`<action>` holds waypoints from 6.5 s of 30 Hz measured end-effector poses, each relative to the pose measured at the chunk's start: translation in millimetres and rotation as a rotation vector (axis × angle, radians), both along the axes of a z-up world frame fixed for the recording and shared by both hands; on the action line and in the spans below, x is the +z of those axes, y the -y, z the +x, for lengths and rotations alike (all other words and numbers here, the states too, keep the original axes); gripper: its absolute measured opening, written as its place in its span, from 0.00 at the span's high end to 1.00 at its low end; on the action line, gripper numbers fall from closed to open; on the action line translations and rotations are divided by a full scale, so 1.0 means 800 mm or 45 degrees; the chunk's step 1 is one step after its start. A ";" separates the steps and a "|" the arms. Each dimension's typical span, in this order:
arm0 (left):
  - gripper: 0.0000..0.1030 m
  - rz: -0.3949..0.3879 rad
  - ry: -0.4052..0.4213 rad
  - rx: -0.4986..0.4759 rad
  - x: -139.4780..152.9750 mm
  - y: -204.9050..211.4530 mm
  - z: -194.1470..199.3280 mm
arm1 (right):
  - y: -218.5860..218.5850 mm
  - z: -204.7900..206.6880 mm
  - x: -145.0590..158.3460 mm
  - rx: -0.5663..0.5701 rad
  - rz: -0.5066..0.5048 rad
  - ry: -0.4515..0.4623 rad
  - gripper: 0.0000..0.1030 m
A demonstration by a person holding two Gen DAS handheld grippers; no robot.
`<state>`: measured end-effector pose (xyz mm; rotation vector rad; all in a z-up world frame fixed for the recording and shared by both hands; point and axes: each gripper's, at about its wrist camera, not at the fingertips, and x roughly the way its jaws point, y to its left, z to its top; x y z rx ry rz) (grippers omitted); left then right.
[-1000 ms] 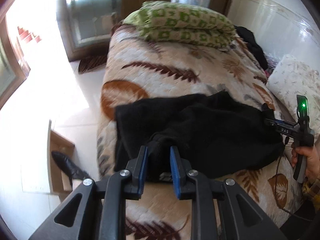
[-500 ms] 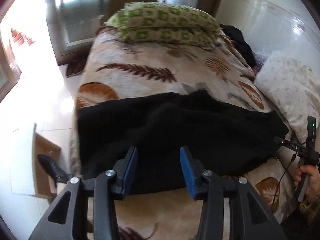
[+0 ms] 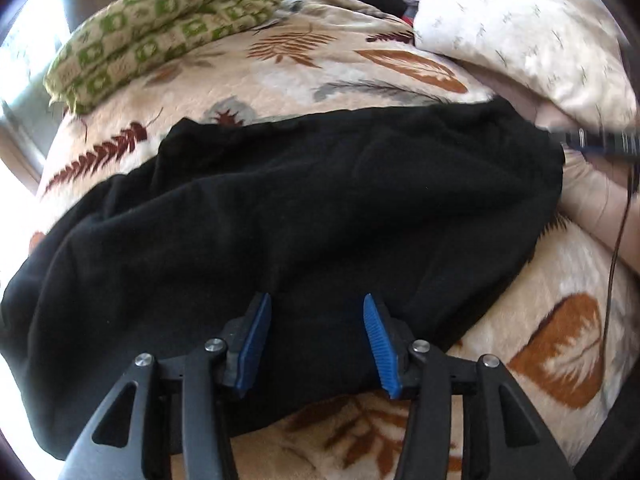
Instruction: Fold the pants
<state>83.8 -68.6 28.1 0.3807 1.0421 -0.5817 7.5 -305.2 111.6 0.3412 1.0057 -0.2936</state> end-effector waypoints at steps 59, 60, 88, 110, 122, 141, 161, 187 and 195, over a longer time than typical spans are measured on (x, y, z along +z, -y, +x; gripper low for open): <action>0.22 -0.304 -0.019 0.780 0.021 -0.327 0.172 | -0.277 0.263 -0.045 1.022 0.244 0.037 0.80; 0.28 -0.316 -0.028 0.786 0.018 -0.327 0.175 | -0.287 0.267 -0.055 1.023 0.168 -0.017 0.89; 0.30 -0.236 0.148 0.692 0.054 -0.299 0.131 | -0.289 0.267 -0.052 1.010 0.092 0.015 0.91; 0.21 -0.185 0.175 0.687 0.057 -0.300 0.063 | -0.286 0.126 -0.005 0.985 0.178 0.183 0.36; 0.21 -0.143 0.028 0.814 0.014 -0.329 0.029 | -0.346 0.048 -0.049 1.105 0.017 0.060 0.44; 0.14 -0.194 0.085 0.912 0.033 -0.320 0.009 | -0.218 0.059 -0.014 0.823 0.192 -0.027 0.32; 0.14 -0.106 0.072 0.410 0.047 -0.035 0.116 | 0.003 0.092 -0.031 0.381 0.203 -0.119 0.50; 0.14 -0.117 0.097 0.236 0.039 -0.037 0.033 | -0.041 0.007 0.021 0.344 0.403 -0.027 0.68; 0.15 0.039 0.101 0.194 -0.007 -0.041 -0.012 | -0.089 0.021 -0.055 0.454 0.295 -0.176 0.73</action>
